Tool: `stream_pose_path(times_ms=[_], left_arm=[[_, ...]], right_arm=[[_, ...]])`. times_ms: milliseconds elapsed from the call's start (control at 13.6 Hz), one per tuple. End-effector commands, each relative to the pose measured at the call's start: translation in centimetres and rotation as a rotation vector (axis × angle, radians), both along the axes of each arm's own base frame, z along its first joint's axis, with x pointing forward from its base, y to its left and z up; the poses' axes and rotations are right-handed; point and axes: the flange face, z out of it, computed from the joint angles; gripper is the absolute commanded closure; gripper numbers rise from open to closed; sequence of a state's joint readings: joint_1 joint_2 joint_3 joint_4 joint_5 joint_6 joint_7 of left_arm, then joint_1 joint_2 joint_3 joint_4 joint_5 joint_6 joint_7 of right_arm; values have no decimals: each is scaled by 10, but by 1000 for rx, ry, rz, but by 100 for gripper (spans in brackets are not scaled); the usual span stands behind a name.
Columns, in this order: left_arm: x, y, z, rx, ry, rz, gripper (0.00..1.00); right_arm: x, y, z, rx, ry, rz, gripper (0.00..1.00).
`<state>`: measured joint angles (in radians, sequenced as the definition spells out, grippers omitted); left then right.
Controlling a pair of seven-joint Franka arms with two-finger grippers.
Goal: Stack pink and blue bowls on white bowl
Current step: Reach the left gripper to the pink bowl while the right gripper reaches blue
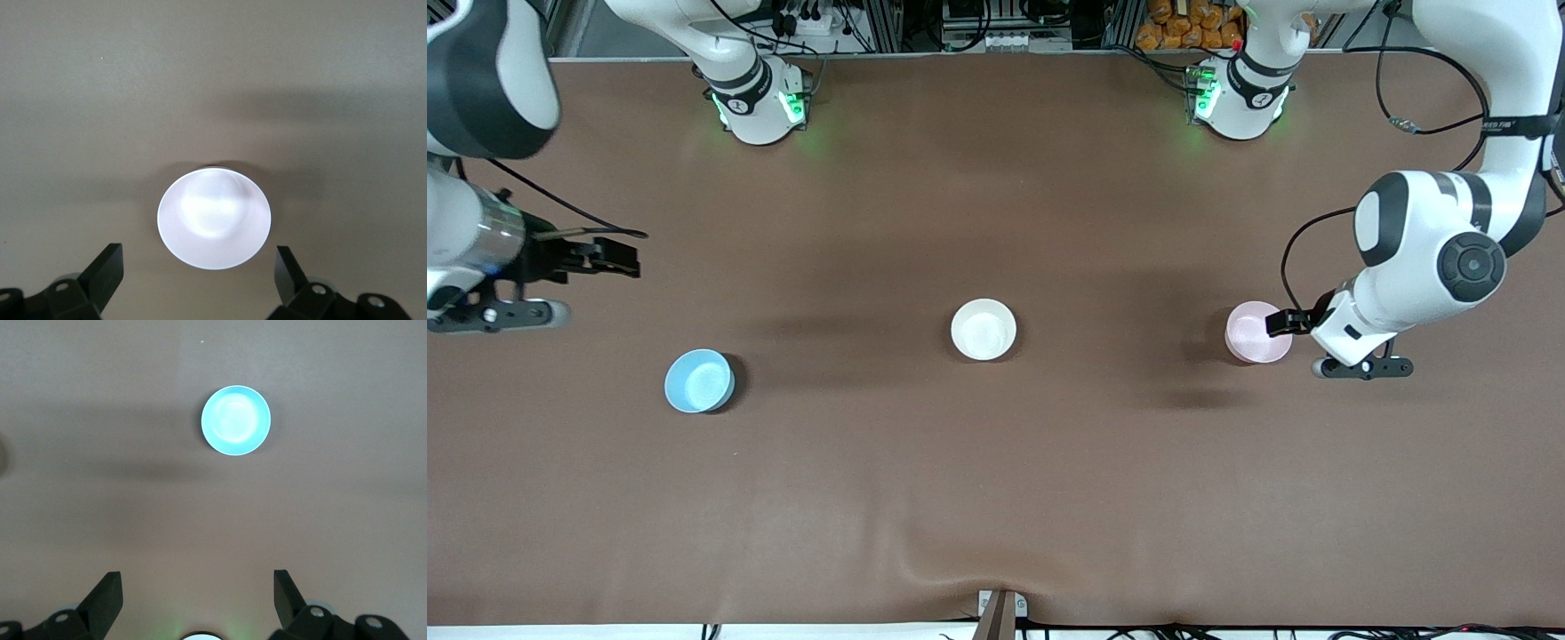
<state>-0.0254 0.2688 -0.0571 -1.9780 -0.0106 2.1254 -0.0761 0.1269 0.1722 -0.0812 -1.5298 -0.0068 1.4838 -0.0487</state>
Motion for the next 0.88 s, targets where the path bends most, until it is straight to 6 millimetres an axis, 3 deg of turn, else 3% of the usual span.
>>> stream_pose_path(times_ms=[0, 294, 808], left_arm=[[0, 2, -7, -2, -2, 6, 0], [1, 24, -29, -3, 16, 26, 0], [-13, 38, -74, -4, 64, 49, 0]], right_arm=[[2, 4, 4, -6, -5, 3, 0], [3, 3, 4, -6, -24, 2, 0], [-4, 1, 2, -2, -47, 1, 0]])
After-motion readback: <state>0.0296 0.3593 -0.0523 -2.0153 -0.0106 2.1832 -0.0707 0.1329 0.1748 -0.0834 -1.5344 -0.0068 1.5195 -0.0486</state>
